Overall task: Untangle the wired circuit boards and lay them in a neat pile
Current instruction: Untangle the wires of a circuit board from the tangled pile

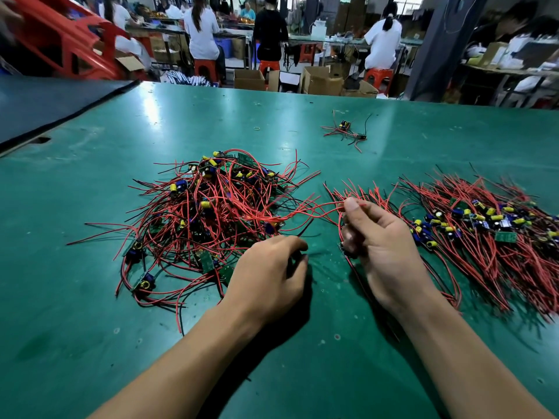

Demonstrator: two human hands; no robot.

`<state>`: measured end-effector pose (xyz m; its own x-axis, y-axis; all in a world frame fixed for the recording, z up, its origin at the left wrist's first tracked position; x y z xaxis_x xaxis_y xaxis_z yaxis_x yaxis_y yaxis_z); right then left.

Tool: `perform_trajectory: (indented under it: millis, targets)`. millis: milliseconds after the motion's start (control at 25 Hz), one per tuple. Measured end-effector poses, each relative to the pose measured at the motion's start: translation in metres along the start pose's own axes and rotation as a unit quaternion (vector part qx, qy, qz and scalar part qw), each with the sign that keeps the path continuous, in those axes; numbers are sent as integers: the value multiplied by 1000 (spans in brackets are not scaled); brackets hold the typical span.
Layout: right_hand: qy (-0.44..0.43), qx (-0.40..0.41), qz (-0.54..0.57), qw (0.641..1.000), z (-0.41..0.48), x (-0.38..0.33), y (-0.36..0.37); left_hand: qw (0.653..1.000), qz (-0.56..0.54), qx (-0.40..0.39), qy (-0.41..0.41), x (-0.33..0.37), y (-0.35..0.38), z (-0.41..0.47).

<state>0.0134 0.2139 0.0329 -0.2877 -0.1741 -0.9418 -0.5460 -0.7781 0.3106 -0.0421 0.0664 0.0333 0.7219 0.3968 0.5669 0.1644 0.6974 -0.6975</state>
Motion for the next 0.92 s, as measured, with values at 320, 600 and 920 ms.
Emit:
perform_trajectory:
  millis: [320,600,920]
  targets:
    - [78,-28,227,970,1,-9,4,996,-44,69,-32,-16,-8,6]
    - [93,-77,379,917,-3,-24,7,991,-88,79,-67,-22,-9,8]
    - [168,-162,445,864,-16,-26,24,942,-291,64,-156,-29,-6,6]
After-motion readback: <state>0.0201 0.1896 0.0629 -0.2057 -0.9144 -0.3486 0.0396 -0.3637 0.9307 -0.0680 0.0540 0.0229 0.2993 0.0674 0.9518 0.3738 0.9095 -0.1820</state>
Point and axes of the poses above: each hand's wrist, its own z-axis towards the middle knuckle, its own y-axis out of the palm, x = y × z, the point moved 9 cm from there along z, towards the middle knuckle, and after that the axes turned 2 degrees about -y, right-handed, at the moved point
